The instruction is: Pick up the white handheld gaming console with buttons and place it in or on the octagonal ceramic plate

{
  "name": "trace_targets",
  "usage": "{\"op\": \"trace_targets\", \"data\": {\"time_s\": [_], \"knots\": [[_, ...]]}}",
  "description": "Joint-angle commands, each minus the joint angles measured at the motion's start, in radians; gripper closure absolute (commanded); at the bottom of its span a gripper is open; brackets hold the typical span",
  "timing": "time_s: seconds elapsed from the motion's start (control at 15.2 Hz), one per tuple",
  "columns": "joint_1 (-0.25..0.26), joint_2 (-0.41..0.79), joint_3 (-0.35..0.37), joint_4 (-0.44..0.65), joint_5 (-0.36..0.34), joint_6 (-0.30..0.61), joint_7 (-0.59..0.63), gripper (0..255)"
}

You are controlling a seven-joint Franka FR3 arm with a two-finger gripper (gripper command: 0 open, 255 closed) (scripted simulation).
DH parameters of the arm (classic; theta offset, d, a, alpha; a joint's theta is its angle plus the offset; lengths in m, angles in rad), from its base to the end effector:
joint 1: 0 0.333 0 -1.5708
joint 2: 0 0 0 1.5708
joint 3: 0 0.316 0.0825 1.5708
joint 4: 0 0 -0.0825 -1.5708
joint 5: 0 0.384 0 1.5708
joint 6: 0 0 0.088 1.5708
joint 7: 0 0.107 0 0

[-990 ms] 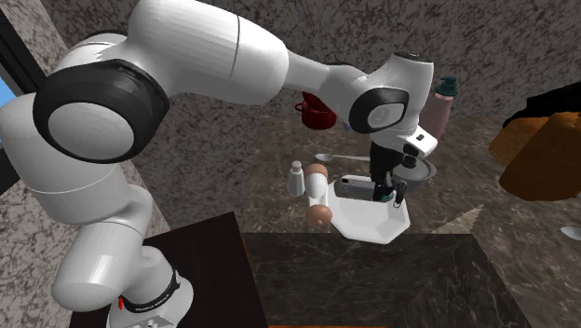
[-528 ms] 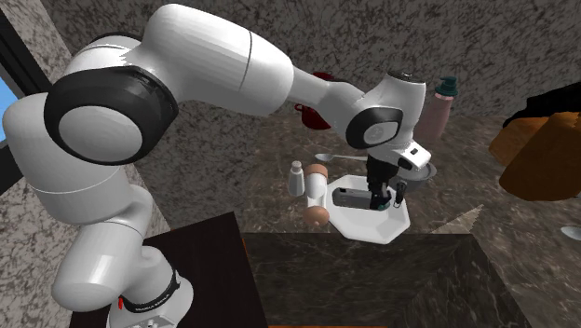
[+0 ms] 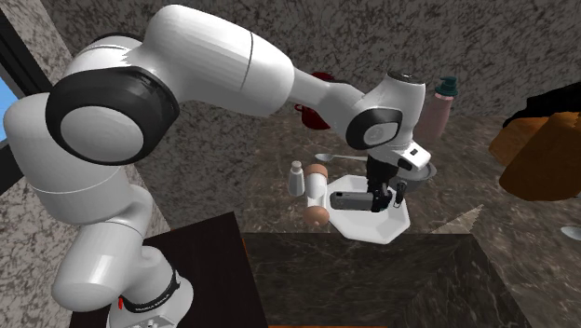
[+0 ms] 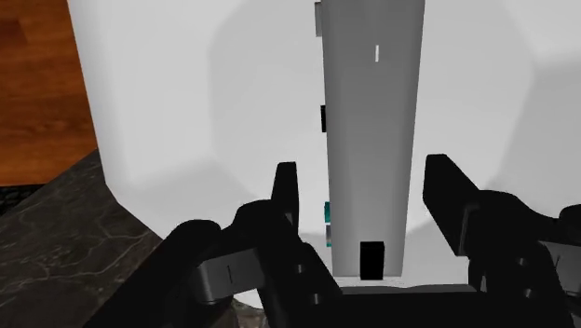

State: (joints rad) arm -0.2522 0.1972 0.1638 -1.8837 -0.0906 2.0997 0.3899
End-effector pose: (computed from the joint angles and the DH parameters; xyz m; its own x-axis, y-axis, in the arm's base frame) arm 0.6050 -0.0623 0.4074 0.9057 -0.4222 0.0374 -0.4235 -0.9052 0.0357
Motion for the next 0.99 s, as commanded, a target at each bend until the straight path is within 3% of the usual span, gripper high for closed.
{"op": "trace_targets", "data": {"time_s": [0.0, 0.26, 0.53, 0.92], "knots": [[0.001, 0.002, 0.001, -0.002, 0.001, 0.0, 0.0, 0], [0.0, 0.003, 0.0, -0.002, 0.0, 0.001, -0.001, 0], [0.001, -0.038, 0.004, 0.074, 0.012, -0.115, -0.009, 0], [0.001, -0.038, 0.004, 0.074, 0.012, -0.115, -0.009, 0]]}}
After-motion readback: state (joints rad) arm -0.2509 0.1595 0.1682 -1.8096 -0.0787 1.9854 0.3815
